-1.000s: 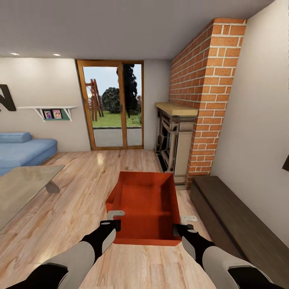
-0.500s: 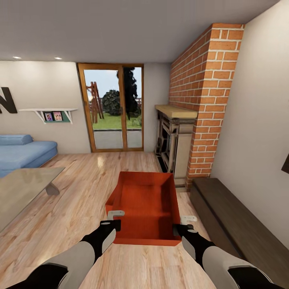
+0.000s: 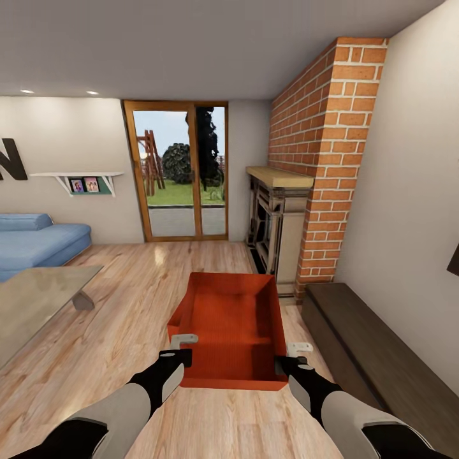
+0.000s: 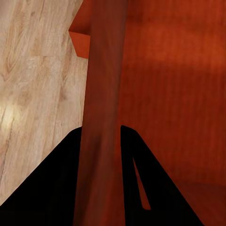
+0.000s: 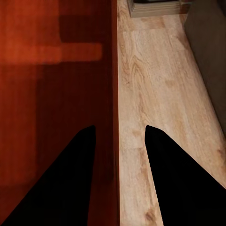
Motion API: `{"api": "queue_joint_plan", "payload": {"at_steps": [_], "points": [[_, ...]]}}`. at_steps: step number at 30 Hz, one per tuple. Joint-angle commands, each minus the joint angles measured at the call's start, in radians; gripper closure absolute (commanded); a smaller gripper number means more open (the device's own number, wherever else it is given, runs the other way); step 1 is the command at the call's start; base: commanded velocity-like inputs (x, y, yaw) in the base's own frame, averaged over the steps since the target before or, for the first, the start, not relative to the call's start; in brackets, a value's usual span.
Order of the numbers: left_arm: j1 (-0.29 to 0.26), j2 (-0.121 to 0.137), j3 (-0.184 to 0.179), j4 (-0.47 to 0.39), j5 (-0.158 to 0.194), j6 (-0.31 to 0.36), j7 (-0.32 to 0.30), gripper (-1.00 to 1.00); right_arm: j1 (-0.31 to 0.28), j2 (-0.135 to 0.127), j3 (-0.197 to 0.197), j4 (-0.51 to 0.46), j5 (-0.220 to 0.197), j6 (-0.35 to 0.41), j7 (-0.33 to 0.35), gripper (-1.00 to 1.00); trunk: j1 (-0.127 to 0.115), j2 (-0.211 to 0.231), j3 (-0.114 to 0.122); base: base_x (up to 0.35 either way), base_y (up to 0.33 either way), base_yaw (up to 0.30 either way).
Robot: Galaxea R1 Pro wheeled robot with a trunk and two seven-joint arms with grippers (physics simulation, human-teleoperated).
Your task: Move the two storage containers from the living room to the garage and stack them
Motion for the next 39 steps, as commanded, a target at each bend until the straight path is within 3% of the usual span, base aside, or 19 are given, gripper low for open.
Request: {"api": "queue_joint_plan", "payload": {"at_steps": [1,20,39], "points": [[0.000,0.000,0.006,-0.005,-0.021,0.006,0.020,1.00,0.000,0.001,0.012,0.002,-0.018,0.000,0.002,1.00,0.000,-0.001,0.000,0.000,0.000,0.000],[0.000,0.000,0.006,-0.006,-0.021,0.006,0.020,1.00,0.001,0.004,0.012,0.002,-0.020,0.001,0.003,1.00,0.000,-0.001,0.000,0.000,0.000,0.070],[0.000,0.000,0.006,-0.007,-0.021,0.006,0.020,1.00,0.000,0.004,0.012,0.002,-0.020,0.000,0.004,1.00,0.000,-0.001,0.000,0.000,0.000,0.253]]}}
